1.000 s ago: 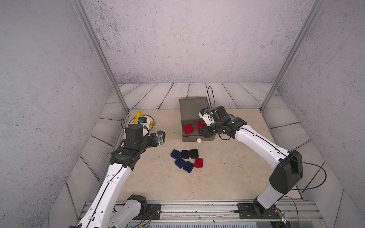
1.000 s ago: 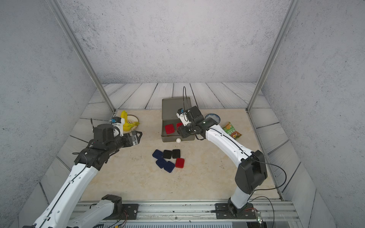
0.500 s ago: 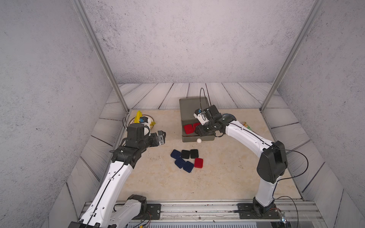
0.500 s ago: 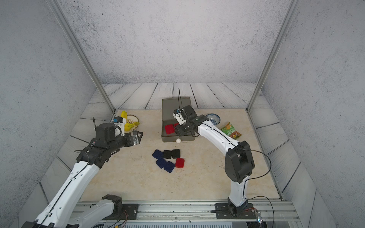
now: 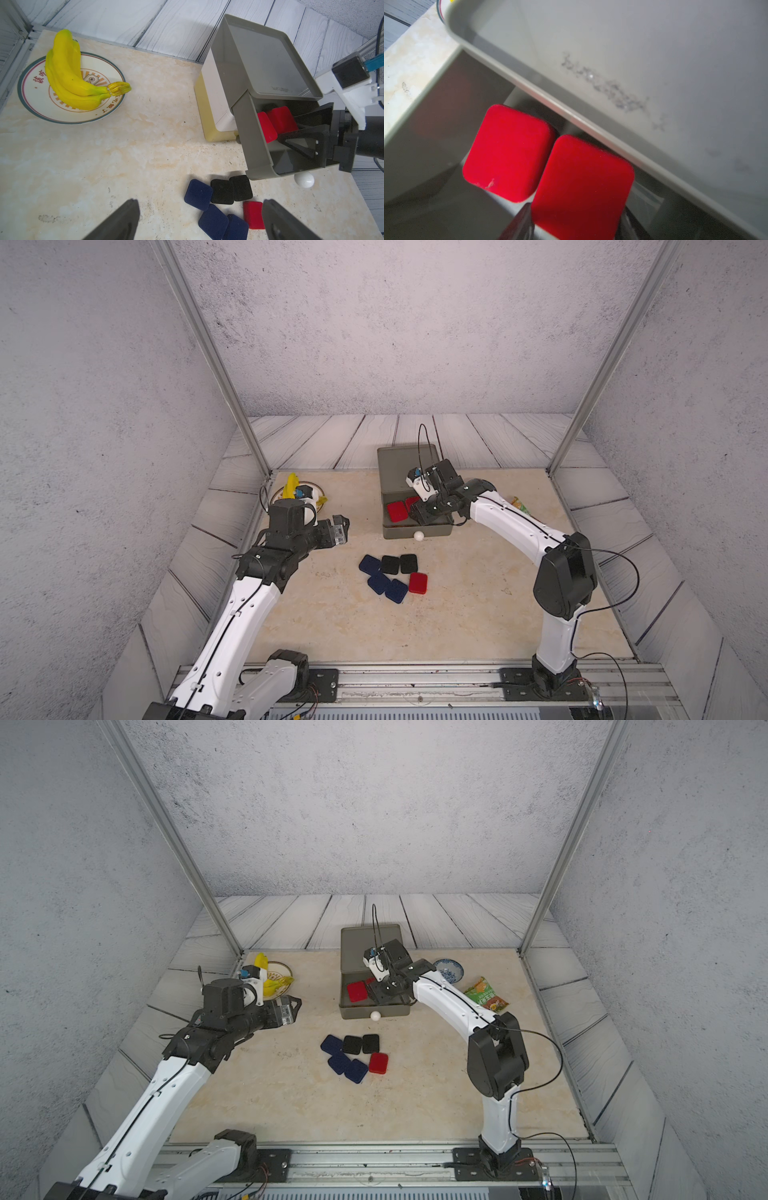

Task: Place the brooch boxes into the drawer by color
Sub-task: Place the brooch box in the drawer, then pick up the brooch box from the center of the board.

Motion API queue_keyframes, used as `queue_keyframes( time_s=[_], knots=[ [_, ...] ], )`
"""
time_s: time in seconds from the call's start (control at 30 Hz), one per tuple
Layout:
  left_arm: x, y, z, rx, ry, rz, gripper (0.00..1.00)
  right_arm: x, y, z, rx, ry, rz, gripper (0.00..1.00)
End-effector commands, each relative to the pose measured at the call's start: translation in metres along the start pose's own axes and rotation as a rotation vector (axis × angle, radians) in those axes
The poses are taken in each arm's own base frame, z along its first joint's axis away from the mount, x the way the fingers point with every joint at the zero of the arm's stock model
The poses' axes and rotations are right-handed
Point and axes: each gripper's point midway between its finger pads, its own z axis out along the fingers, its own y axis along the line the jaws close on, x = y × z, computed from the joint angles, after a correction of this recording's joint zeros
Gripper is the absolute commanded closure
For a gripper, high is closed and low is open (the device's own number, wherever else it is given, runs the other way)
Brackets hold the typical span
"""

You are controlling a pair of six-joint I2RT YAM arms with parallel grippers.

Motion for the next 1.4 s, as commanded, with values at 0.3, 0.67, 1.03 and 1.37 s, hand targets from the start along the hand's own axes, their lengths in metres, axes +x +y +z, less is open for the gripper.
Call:
queue_keyframes(
  time_s=[0.3, 0.67, 1.03, 1.37],
  knots=[
    [-0.008, -0.003, -0.009, -0.003, -0.029, 0.022, 0.02, -0.01, 0.017, -0.001, -0.095, -0.024, -0.007, 0.33],
    [-0.013, -0.006, -0.014, 0.005, -0.043, 0.007, 0.02, -0.014, 0.015, -0.024, -0.069, -0.044, -0.021, 0.18],
    [-0.019, -0.01, -0.019, 0.021, -0.058, -0.012, 0.02, -0.033, 0.023, -0.093, -0.058, -0.201, -0.052, 0.17],
    [-0.015, -0.014, -0.014, 0.046, -0.038, -0.014, 0.02, 0.043, 0.063, -0.156, -0.136, -0.317, -0.015, 0.15]
  ],
)
